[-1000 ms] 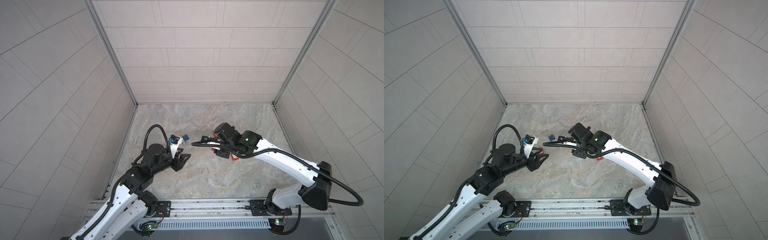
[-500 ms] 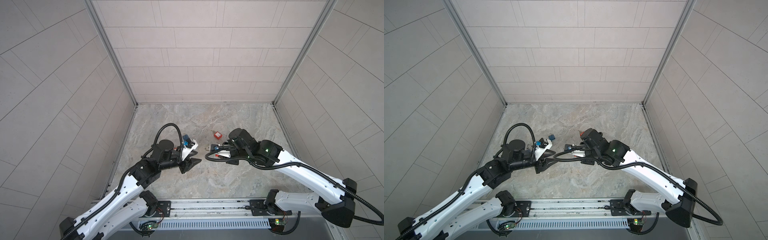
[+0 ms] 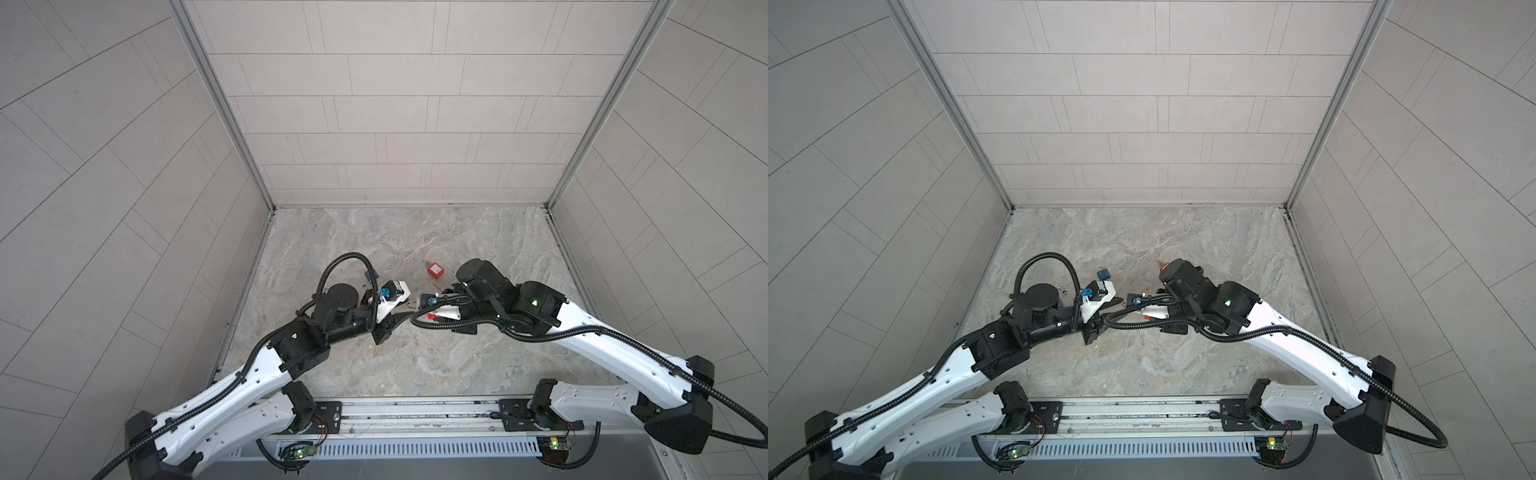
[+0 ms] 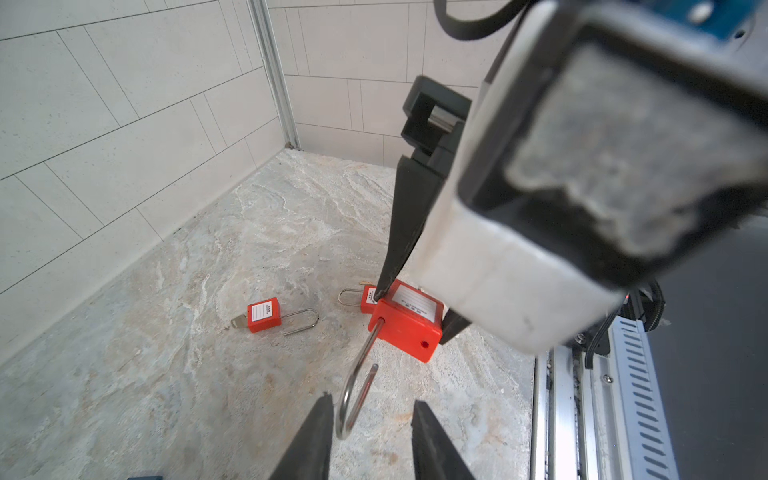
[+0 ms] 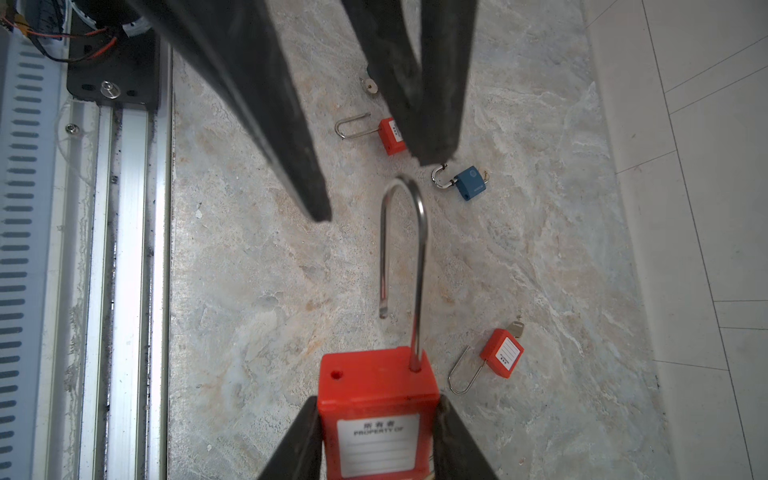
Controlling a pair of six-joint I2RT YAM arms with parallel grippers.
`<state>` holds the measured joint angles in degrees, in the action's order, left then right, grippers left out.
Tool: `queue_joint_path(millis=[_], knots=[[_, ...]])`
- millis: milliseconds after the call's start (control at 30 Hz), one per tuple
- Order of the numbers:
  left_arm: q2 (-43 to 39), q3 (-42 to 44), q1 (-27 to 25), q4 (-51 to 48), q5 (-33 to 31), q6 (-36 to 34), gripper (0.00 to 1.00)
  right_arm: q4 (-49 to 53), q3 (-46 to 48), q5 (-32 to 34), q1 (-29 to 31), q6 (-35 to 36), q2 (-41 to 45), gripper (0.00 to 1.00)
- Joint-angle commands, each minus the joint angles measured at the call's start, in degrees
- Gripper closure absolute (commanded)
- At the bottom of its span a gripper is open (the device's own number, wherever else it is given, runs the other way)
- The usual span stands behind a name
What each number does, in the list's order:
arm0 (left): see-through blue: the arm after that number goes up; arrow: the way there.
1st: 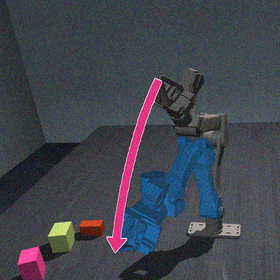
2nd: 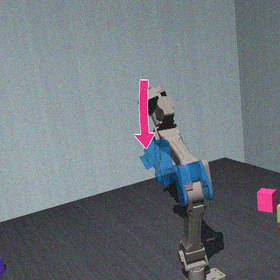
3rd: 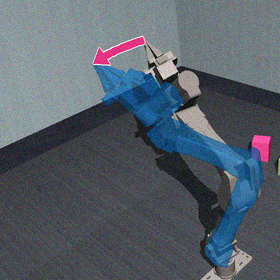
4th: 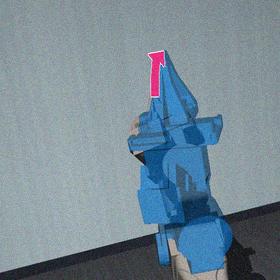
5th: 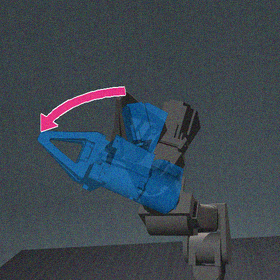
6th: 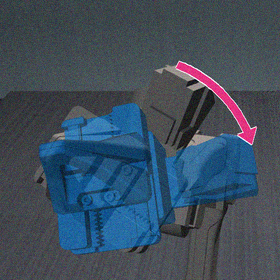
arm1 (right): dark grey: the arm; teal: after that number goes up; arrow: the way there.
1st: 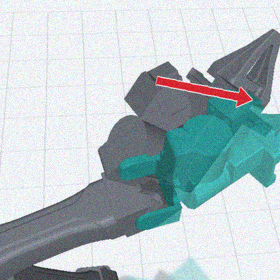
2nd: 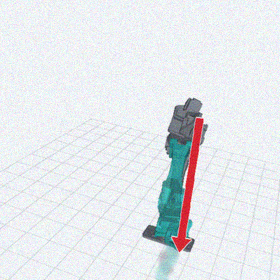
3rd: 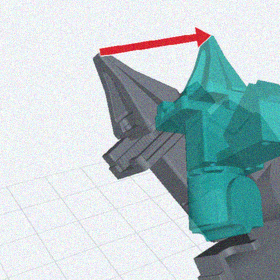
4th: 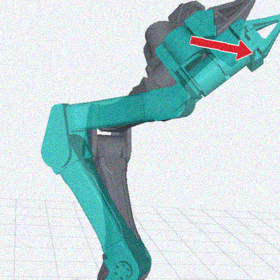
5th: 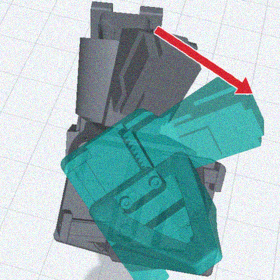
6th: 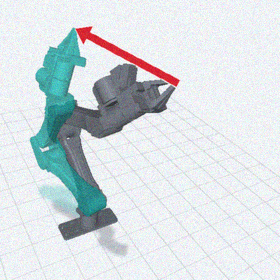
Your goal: Lock with the key
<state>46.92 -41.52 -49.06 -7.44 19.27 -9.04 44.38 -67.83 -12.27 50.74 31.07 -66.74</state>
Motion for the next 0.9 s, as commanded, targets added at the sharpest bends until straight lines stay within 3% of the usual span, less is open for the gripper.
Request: queue_joint_path(millis=[0, 333, 733, 867], knots=[[-0.4, 0.8, -0.3, 3.7, 0.6, -0.3, 0.69, 0.8, -1.8, -0.9, 0.6, 0.1, 0.7, 0.71], [0.8, 0.1, -0.4, 2.6, -1.4, 0.0, 0.68, 1.8, -2.6, -1.0, 1.4, 0.1, 1.6, 0.71], [1.9, 0.2, -0.5, 4.1, 3.4, 1.9, 0.93, 1.8, -3.0, -0.6, 1.8, 0.7, 2.0, 0.72], [2.4, -0.3, -0.5, 3.5, 4.4, 2.2, 0.93, 2.0, -3.3, -0.1, 1.7, 1.3, 1.9, 0.71]])
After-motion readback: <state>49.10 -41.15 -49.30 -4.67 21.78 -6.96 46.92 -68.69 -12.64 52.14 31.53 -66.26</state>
